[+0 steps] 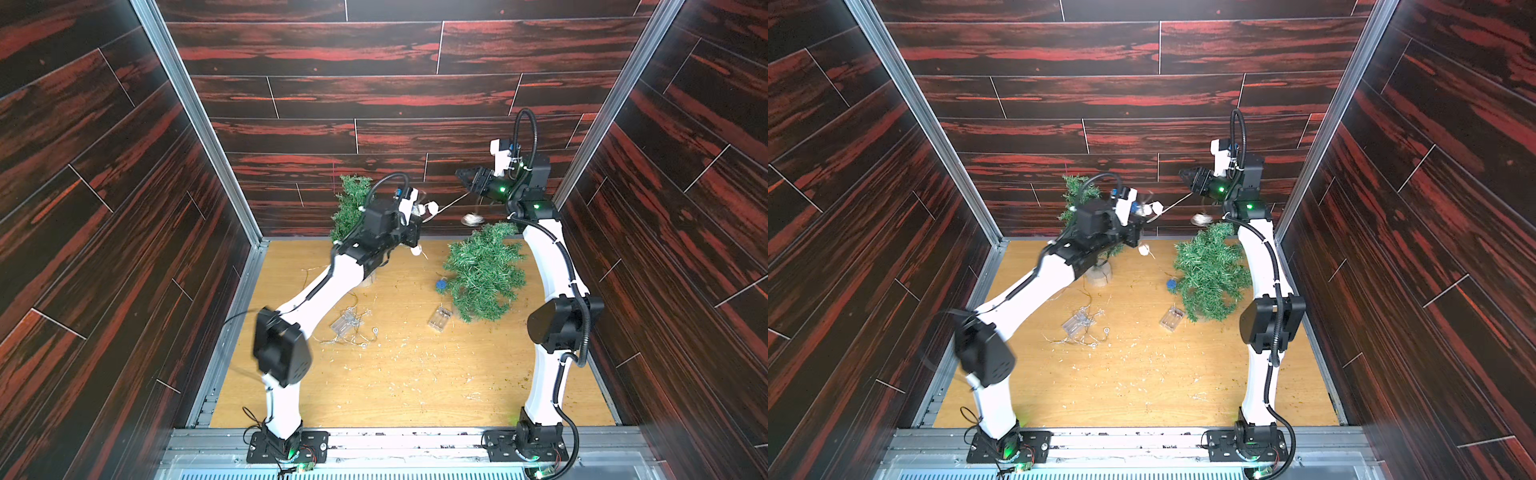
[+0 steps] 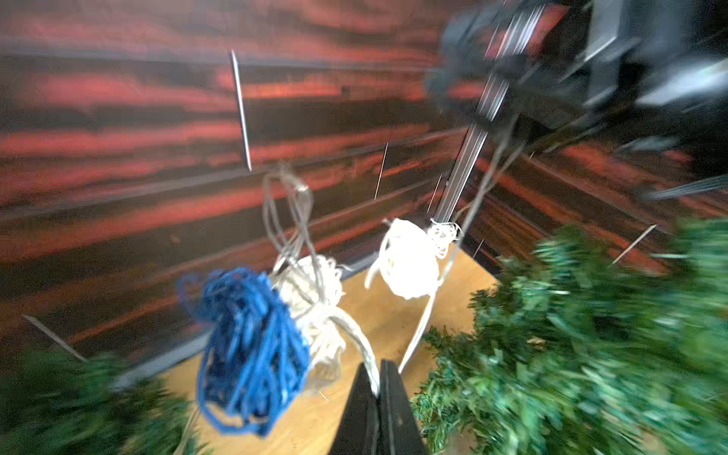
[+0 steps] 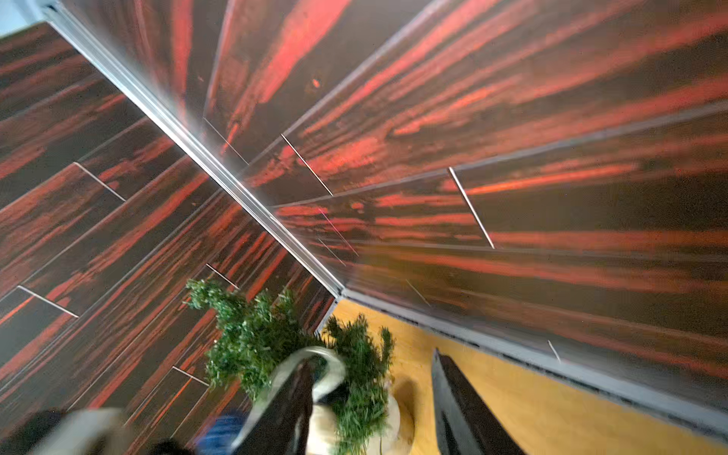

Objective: Remove string lights from the small christmas tree
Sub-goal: Remove the light string from the Christmas tree, then place the light string at the center of the board.

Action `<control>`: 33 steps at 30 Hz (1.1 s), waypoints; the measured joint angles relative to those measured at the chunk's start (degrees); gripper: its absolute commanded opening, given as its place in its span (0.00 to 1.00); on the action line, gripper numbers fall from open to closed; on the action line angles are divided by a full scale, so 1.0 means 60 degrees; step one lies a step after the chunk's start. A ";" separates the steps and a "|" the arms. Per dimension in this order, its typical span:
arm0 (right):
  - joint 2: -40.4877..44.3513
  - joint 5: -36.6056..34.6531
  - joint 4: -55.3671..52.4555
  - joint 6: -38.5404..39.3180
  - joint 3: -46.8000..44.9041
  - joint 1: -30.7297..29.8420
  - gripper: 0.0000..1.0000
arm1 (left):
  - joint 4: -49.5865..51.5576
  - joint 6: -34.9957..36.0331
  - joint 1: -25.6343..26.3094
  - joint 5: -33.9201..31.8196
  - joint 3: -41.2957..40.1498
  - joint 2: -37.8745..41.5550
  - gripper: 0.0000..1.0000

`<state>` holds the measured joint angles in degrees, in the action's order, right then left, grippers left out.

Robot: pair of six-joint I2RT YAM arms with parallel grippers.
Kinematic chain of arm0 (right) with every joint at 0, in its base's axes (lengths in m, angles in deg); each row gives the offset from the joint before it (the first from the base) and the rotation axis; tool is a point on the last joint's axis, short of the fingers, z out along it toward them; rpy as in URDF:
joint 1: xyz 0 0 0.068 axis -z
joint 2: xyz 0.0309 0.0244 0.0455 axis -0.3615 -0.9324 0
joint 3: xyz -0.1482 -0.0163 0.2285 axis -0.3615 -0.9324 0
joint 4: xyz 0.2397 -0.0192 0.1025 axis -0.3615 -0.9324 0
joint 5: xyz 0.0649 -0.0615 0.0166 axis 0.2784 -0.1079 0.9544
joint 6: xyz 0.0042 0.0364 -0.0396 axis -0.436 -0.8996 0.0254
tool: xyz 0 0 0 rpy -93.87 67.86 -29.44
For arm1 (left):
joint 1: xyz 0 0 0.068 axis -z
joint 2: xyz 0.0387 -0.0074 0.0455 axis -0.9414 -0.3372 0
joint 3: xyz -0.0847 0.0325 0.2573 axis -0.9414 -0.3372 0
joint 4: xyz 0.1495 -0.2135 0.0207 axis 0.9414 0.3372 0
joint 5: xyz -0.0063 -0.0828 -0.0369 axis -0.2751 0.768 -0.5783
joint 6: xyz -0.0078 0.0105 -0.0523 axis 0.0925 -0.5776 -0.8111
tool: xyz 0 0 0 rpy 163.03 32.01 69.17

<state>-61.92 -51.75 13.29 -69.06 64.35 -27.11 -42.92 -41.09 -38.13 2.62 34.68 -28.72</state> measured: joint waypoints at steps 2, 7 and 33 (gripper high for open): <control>0.0000 -0.0178 -0.0251 0.0138 0.0000 -0.0073 0.53 | -0.0029 0.0189 0.0069 -0.0248 -0.0681 0.0780 0.03; 0.0044 -0.0656 -0.0466 0.0346 -0.0004 0.0182 0.58 | 0.0393 0.0590 -0.0087 -0.1162 -0.2138 0.2517 0.03; 0.0299 -0.1457 -0.1632 0.0619 0.0011 0.0350 0.60 | 0.2062 0.0648 -0.0342 -0.1191 -0.3887 0.5348 0.02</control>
<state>-60.13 -60.49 3.50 -65.34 64.42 -25.01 -30.55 -37.20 -40.19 -4.53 11.36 3.37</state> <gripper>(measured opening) 0.595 0.061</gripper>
